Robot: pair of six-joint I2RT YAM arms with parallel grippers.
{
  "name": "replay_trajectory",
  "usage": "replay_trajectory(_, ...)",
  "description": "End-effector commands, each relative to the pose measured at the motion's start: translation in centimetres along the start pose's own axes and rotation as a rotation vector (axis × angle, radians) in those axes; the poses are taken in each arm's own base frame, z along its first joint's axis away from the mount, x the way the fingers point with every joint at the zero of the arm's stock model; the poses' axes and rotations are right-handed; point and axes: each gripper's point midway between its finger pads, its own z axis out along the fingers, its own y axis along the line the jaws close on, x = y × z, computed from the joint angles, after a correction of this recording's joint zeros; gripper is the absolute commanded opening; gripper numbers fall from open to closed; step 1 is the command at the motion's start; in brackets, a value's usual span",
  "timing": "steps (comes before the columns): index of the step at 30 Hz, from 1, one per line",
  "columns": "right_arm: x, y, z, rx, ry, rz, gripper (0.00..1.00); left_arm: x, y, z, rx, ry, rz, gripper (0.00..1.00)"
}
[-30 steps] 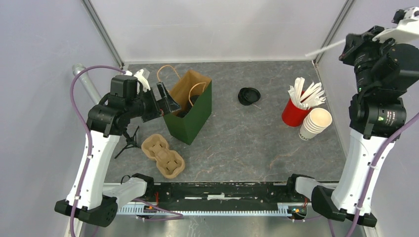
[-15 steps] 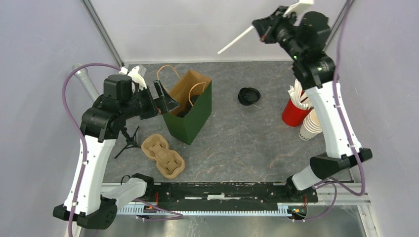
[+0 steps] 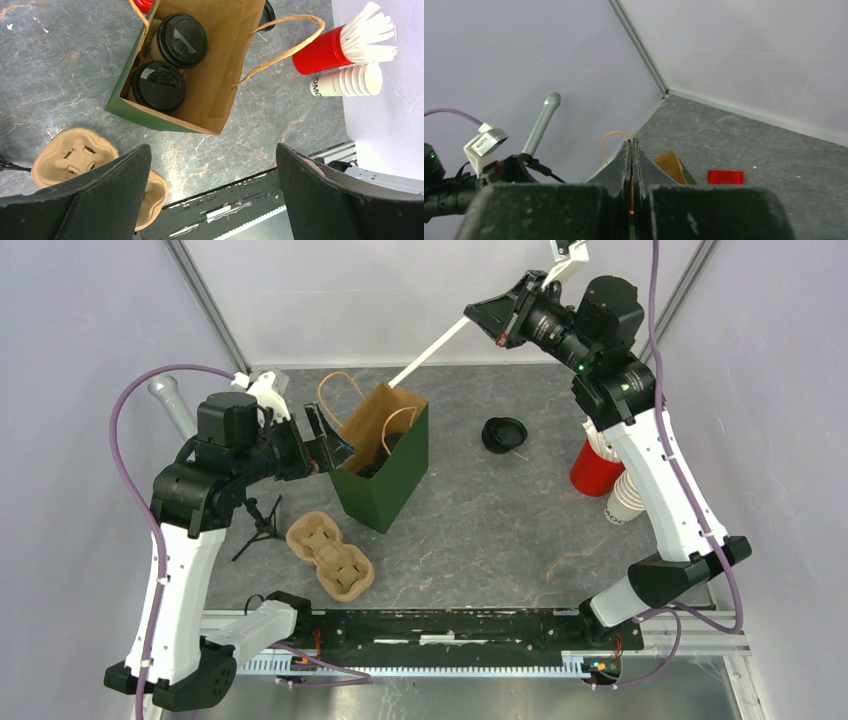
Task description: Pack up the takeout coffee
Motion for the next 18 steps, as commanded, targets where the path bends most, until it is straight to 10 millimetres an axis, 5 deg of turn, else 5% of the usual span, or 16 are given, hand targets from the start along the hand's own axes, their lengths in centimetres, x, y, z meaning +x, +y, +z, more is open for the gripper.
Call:
replay_trajectory(1,1.5,1.9,1.4,-0.123,0.035,0.056,0.0,-0.7,-0.1,-0.7,-0.001,-0.028,0.056,1.0)
replay_trajectory(18,11.4,0.8,6.0,-0.182,0.301,0.157,0.0,-1.4,0.4,-1.1,-0.038,-0.045,0.073,1.0)
